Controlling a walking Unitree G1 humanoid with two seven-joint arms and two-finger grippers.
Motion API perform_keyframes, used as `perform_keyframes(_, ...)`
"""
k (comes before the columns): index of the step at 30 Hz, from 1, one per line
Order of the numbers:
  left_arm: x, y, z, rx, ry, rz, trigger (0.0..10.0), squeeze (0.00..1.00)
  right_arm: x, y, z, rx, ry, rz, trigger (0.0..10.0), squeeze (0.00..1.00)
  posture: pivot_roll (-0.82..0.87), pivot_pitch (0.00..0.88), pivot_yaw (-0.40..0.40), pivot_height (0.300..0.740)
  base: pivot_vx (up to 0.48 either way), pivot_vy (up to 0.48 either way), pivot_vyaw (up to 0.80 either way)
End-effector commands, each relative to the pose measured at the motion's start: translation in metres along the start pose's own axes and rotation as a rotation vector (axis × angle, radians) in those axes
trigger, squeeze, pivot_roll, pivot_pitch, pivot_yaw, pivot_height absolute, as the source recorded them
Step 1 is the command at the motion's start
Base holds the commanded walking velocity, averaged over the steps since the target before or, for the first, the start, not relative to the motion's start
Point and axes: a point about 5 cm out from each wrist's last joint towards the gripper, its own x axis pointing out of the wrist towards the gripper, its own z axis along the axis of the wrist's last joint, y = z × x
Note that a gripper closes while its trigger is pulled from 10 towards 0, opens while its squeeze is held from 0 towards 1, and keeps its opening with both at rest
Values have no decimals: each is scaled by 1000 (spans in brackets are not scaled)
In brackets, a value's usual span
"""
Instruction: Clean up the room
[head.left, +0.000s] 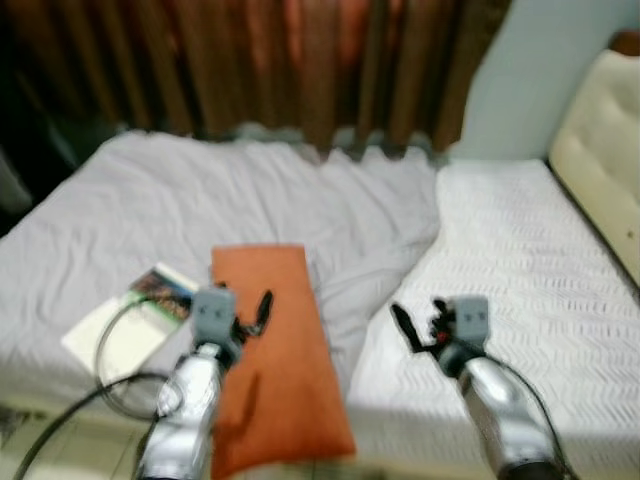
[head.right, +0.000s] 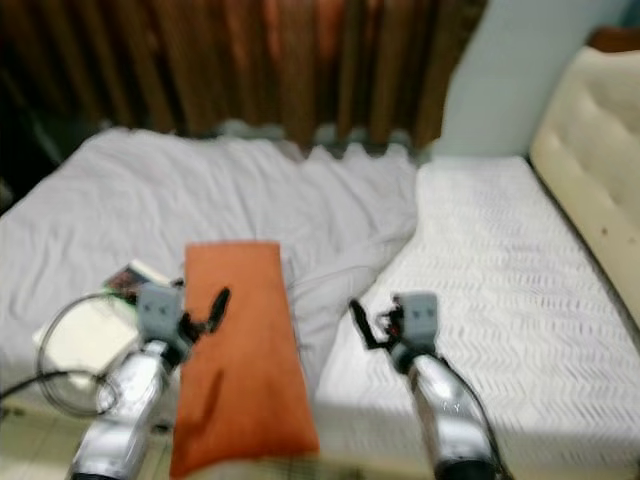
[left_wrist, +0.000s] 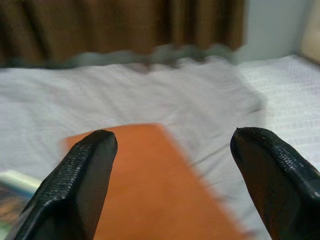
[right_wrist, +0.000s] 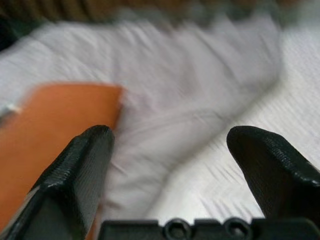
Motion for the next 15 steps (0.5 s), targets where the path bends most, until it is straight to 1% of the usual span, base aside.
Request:
perform_keyframes(1, -3, 24, -22, -7, 135, 72, 10000, 0, 10, 9, -10, 114, 64, 13, 10000, 0, 44, 58, -27, 740, 0, 0, 0)
perform_keyframes(2, -3, 24, -22, -7, 135, 72, 10000, 0, 10, 9, -10, 114, 64, 13, 10000, 0, 44, 58, -27, 740, 0, 0, 0)
perform_keyframes(3, -1, 35, -31, -37, 196, 97, 10000, 0, 12, 6, -16, 164, 94, -28, 10000, 0, 43, 123, -38, 740, 0, 0, 0)
perform_keyframes(4, -1, 35, -31, -37, 196, 97, 10000, 0, 12, 6, -16, 164, 94, -28, 10000, 0, 43, 123, -38, 740, 0, 0, 0)
perform_keyframes(5, -2, 40, -34, -49, 219, 111, 10000, 0, 13, 6, -18, 182, 106, -40, 10000, 0, 43, 123, -38, 740, 0, 0, 0)
perform_keyframes(6, -2, 55, -42, -43, 283, 156, 10000, 0, 15, 8, -22, 222, 132, -53, 10000, 0, 51, 207, -42, 740, 0, 0, 0)
perform_keyframes(7, -2, 55, -42, -43, 283, 156, 10000, 0, 15, 8, -22, 222, 132, -53, 10000, 0, 51, 207, -42, 740, 0, 0, 0)
perform_keyframes(8, -4, 64, -44, -41, 306, 179, 10000, 0, 16, 10, -23, 247, 139, -51, 10000, 0, 47, 242, -46, 740, 0, 0, 0)
perform_keyframes(9, -4, 64, -44, -41, 306, 179, 10000, 0, 16, 10, -23, 247, 139, -51, 10000, 0, 47, 242, -46, 740, 0, 0, 0)
perform_keyframes(10, -5, 67, -43, -40, 302, 184, 10000, 0, 16, 12, -22, 249, 136, -41, 10000, 0, 34, 275, -44, 740, 0, 0, 0)
perform_keyframes(12, -6, 77, -36, -79, 257, 207, 10000, 0, 19, 13, -20, 295, 119, -20, 10000, 0, 16, 349, -57, 740, 0, 0, 0)
perform_keyframes(13, -6, 81, -36, -108, 246, 216, 10000, 0, 20, 12, -19, 321, 114, -20, 10000, 0, 16, 349, -57, 740, 0, 0, 0)
perform_keyframes(14, -8, 84, -37, -122, 243, 227, 10000, 0, 20, 11, -19, 341, 111, -22, 10000, 0, 12, 394, -67, 740, 0, 0, 0)
perform_keyframes(15, -10, 87, -39, -138, 243, 238, 10000, 0, 21, 11, -20, 351, 109, -24, 10000, 0, 10, 418, -77, 740, 0, 0, 0)
